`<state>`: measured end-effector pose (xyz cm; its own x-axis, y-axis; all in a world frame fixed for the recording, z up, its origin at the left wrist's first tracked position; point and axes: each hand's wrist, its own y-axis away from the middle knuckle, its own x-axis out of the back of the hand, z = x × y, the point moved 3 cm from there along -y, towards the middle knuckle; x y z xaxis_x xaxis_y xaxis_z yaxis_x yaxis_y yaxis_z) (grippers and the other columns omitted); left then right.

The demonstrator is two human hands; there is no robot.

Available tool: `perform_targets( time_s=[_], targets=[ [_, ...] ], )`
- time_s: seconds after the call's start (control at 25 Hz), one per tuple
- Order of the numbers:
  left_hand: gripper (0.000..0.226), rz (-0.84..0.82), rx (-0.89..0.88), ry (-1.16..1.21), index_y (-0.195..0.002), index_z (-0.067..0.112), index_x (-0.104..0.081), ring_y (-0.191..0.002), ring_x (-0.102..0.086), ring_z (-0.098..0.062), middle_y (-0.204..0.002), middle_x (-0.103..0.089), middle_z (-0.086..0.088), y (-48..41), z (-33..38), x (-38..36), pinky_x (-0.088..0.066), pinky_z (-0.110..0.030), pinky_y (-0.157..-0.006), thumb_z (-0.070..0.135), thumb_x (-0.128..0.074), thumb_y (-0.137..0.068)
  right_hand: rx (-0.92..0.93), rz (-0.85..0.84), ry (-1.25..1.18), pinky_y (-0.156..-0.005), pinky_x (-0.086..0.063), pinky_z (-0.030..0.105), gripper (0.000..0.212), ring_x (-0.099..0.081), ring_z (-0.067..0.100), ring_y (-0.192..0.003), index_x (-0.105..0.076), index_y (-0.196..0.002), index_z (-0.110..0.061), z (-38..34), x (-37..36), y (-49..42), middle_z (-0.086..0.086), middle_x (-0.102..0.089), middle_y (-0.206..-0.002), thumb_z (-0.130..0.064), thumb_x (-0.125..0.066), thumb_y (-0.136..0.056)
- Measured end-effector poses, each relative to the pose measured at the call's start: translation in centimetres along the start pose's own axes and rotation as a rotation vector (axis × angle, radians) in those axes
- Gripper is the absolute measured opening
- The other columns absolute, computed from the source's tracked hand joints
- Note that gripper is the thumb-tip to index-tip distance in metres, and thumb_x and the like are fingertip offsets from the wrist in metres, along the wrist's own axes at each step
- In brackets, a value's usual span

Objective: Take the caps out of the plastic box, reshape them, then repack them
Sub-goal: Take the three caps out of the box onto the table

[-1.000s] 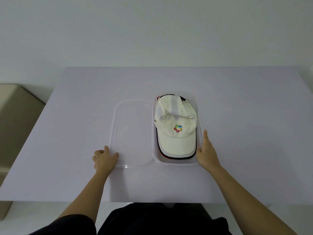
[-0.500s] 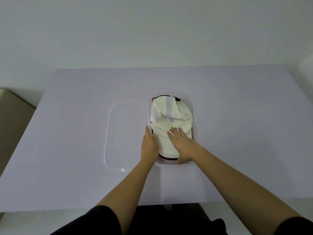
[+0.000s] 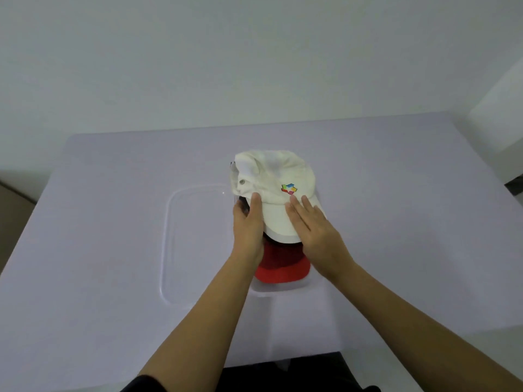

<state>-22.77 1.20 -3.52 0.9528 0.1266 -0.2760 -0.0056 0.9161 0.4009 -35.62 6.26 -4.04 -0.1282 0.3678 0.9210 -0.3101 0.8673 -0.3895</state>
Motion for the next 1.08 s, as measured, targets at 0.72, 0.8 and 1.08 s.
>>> perform_targets(
  time_s=[0.72,0.8,1.08],
  targets=[
    [0.038,0.109,0.098,-0.409,-0.128,0.015,-0.040,-0.095,-0.052,-0.017,-0.113,-0.056,-0.002,-15.1,-3.2,-21.4,-0.043,-0.031,-0.077,0.031,-0.045,-0.094,-1.123,-0.131,-1.562,-0.094,-0.049,0.032,0.043,-0.058,0.019,-0.117,-0.052,-0.126,-0.016,27.5,-6.8,0.2,0.001,-0.061,-0.125,-0.008,-0.064,-0.085],
    [0.045,0.150,0.180,-0.493,-0.132,0.010,-0.036,-0.103,-0.049,-0.023,-0.125,-0.050,-0.008,-16.8,-5.6,-21.6,-0.044,-0.036,-0.085,0.026,-0.044,-0.091,-1.133,-0.257,-1.461,-0.096,-0.047,0.032,0.040,-0.057,0.017,-0.117,-0.053,-0.125,-0.019,28.9,-9.8,0.8,0.001,-0.061,-0.125,-0.013,-0.064,-0.087],
    [0.053,0.007,0.098,-0.822,-0.140,0.013,-0.023,-0.119,-0.047,-0.037,-0.130,-0.046,-0.015,-19.9,-8.0,-22.5,-0.043,-0.052,-0.098,0.022,-0.039,-0.090,-1.034,-0.379,-0.819,-0.110,-0.033,0.036,0.062,-0.042,0.028,-0.129,-0.038,-0.141,-0.007,30.9,-14.4,-0.2,0.015,-0.041,-0.141,-0.036,-0.056,-0.090]
  ],
)
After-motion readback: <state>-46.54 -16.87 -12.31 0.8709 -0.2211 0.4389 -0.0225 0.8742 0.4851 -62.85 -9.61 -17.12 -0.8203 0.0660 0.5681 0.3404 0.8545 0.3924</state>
